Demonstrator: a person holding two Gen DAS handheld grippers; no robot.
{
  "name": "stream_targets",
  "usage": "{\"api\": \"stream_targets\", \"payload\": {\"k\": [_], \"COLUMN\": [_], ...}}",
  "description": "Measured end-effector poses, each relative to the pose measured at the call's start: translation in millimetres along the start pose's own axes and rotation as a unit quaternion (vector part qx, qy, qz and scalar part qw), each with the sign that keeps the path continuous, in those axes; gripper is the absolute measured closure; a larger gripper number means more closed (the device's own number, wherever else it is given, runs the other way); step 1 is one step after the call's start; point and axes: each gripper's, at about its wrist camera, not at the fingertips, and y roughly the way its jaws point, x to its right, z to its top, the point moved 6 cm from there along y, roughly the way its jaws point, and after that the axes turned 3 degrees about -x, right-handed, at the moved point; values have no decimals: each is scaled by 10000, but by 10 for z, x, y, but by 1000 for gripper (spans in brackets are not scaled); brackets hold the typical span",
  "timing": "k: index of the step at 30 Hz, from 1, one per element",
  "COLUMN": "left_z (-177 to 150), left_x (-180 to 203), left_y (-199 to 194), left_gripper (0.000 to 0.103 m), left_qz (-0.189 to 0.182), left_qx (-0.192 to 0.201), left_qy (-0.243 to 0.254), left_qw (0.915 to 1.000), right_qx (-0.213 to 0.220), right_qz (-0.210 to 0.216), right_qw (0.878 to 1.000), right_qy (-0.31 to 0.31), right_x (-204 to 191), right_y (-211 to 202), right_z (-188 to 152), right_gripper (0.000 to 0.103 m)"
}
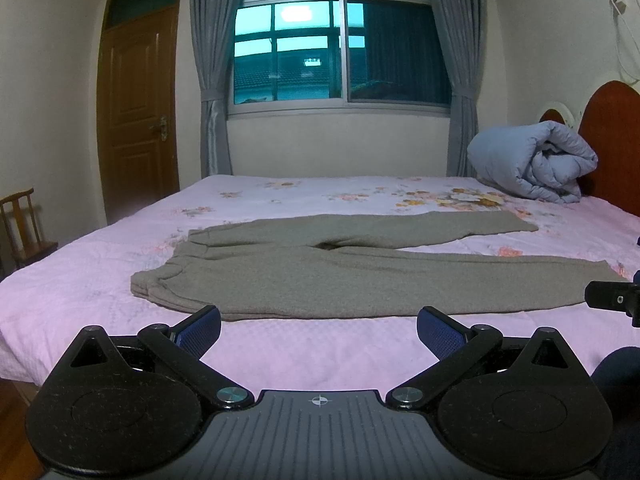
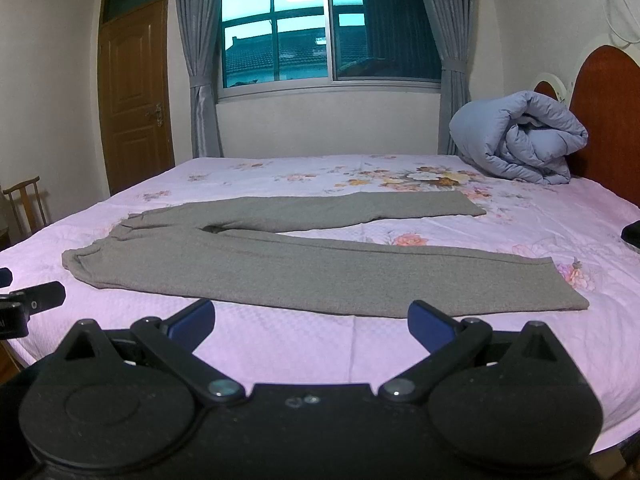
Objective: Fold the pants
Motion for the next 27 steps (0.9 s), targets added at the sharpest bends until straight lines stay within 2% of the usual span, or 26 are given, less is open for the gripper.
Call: {"api": "stream_targets", "payload": {"k": [7,10,12,18,21,25,27], "left_z": [9,95,189,634,851,1045,1125], "left_x": [-34,-198,-400,-1030,-1354,-1672,-1802], "left_y": [-2,-3,88,769,1185,1772,2120], "left_gripper": [0,0,0,0,0,0,0], "left_qz": [13,-83,-23,254,255,363,285], "left_qx": [-17,58,82,-66,-167,-367,-529], "left_qy": [-71,-380,-633,-866,-1066,-977,-888], "left_qw": [10000,9992,9980,9959,9938,9939,9942], "right_qx": [-19,58,212,336,440,475,445], "right_qz": [12,39,152,183,205,265,237], "right_qw": [10000,9998,9994,9988,9986,9985,9987], "right_qy": [30,174,247,298,218,109,37], "right_x": [7,61,112,200,195,143,121], "right_y": [0,-43,-33,445,727,1085,1320], "right_z": [8,76,205,827,1161,1511,1658], "right_gripper": [6,6,6,6,6,6,6]}}
